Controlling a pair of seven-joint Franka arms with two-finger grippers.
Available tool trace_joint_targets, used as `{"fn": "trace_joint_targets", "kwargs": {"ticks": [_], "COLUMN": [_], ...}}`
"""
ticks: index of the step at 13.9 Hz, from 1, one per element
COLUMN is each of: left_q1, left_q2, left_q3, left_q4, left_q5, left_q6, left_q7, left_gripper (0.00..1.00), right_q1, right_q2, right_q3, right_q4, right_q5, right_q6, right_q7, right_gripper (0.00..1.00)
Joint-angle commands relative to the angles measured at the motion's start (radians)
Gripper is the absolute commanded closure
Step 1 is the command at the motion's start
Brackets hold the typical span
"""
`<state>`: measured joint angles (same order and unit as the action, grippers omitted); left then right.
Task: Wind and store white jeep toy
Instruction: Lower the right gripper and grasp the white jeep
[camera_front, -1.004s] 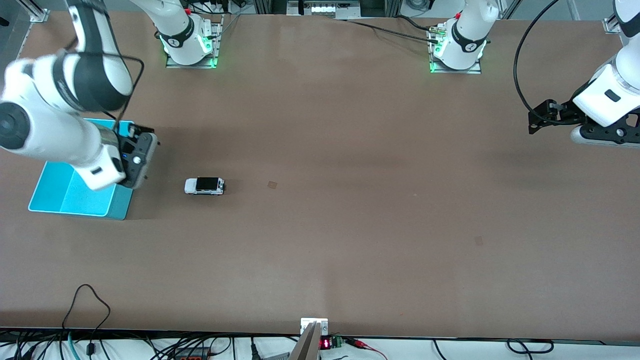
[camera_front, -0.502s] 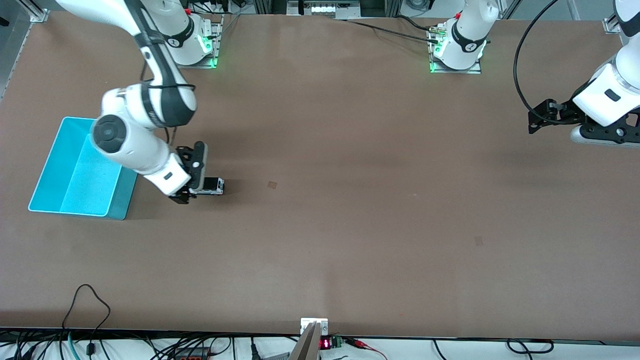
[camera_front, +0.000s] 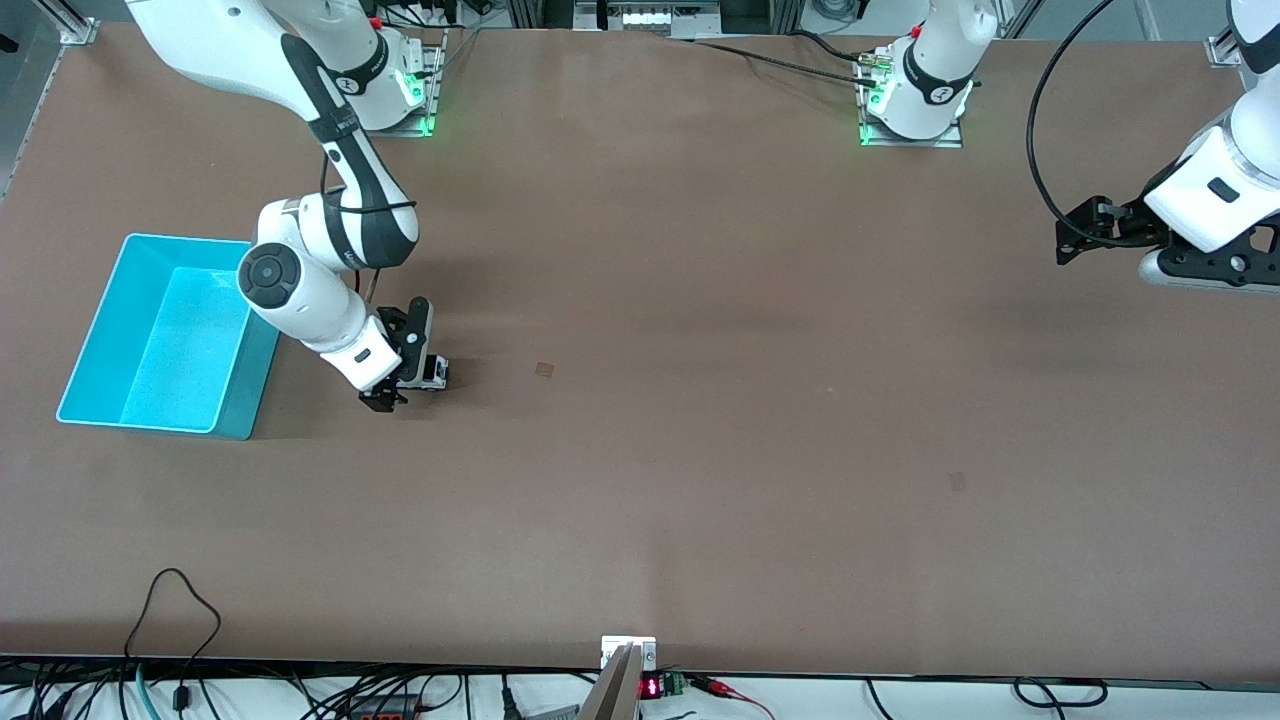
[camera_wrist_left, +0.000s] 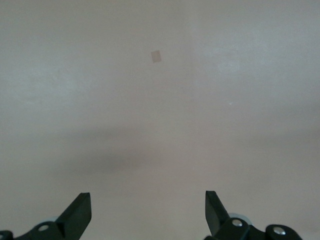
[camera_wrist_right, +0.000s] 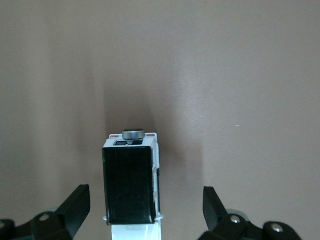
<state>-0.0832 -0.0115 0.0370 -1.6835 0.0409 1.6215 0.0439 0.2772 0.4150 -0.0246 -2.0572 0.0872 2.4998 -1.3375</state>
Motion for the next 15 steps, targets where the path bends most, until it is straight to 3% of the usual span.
{"fn": "trace_joint_targets", "kwargs": {"ticks": [1, 8, 10, 12, 14, 15], "left_q1": [-0.010, -0.010, -0.012, -0.010, -0.012, -0.012], "left_q2": [0.008, 0.007, 0.007, 0.007, 0.007, 0.007], "left_q3": [0.012, 0.011, 0.011, 0.011, 0.009, 0.007], "left_q4": [0.028, 0.028, 0.028, 0.028, 0.028, 0.028], "left_q5": [-0.006, -0.006, -0.006, -0.006, -0.006, -0.006], "left_q6": [-0.026, -0.028, -0.026, -0.028, -0.028, -0.028], "left_q7": [0.001, 0.001, -0.001, 0.001, -0.001, -0.001], "left_gripper": [0.00, 0.00, 0.00, 0.00, 0.00, 0.00], "right_q1": [-0.004, -0.007, -0.003, -0.003, -0.003, 0.000], "right_q2": [-0.008, 0.014, 0.018, 0.018, 0.013, 0.002], "right_q3": [0.000, 0.000, 0.000, 0.000, 0.000, -0.001], "right_q4": [-0.055, -0.098, -0.098, -0.098, -0.098, -0.098], "right_q5": [0.017, 0.017, 0.016, 0.016, 0.017, 0.017], "right_q6": [0.062, 0.163, 0.174, 0.174, 0.168, 0.166], "right_q7": [-0.020, -0.020, -0.054, -0.057, -0.052, -0.049], "right_gripper": [0.00, 0.00, 0.45, 0.78, 1.00, 1.00]}}
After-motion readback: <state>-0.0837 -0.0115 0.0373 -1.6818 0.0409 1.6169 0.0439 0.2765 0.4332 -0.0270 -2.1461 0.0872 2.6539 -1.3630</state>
